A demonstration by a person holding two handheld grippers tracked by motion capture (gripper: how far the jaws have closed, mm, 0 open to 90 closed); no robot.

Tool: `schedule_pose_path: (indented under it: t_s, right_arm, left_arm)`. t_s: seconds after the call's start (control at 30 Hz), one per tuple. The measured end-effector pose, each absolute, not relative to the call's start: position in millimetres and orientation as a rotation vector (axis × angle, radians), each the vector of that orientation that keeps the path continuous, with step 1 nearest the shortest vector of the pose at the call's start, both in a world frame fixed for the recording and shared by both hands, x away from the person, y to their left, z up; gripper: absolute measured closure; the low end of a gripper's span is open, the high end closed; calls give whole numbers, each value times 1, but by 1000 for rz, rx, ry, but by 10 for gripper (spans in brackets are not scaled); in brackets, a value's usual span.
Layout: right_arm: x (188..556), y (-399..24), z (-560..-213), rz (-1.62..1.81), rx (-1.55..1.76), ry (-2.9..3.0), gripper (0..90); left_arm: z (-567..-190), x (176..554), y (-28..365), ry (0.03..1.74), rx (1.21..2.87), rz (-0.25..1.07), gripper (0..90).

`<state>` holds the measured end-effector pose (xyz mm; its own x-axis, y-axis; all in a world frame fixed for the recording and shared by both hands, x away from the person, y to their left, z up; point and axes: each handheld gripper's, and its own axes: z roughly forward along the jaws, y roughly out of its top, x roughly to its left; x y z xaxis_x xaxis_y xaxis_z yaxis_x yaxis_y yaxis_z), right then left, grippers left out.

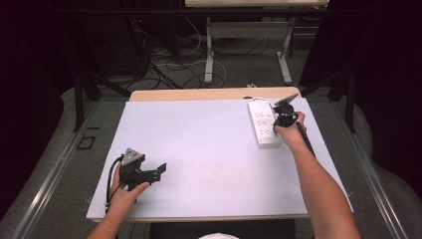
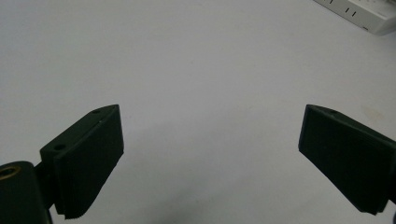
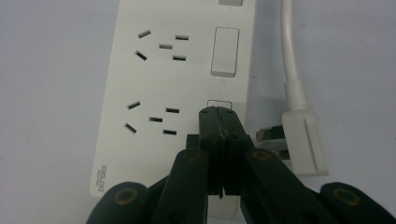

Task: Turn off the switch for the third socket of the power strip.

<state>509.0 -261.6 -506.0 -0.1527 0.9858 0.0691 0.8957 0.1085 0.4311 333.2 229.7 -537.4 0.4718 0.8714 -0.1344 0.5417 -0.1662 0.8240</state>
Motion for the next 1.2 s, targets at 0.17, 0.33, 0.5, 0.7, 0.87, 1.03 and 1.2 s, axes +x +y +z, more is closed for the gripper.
schedule_pose_path:
  t_s: [0.17,0.33,0.5,0.7,0.87,1.03,1.2]
  right_arm:
    - [508,-260,-506,534,1848,2154,900]
    - [508,-260,-506,531,1839,2154,900]
    - [507,-260,-506,545,1859,2139,900]
    - [506,-262,-509,537,1876,2139,900]
    - [505,-267,-509,581,1907,2131,900]
    - [504,-271,-510,619,1913,2124,893]
    - [504,-270,-510,613,1904,2128,872]
  left_arm:
    - [-538,333,229,1190,1844,470,66]
    - [-538,333,229,1191,1846,469,67]
    - [-538,333,229,1192,1845,468,67]
    - [-538,333,229,1192,1846,468,67]
    - [-538,333,229,1190,1847,468,68]
    - [-539,334,228,1192,1839,474,68]
    - [-538,334,228,1192,1848,469,68]
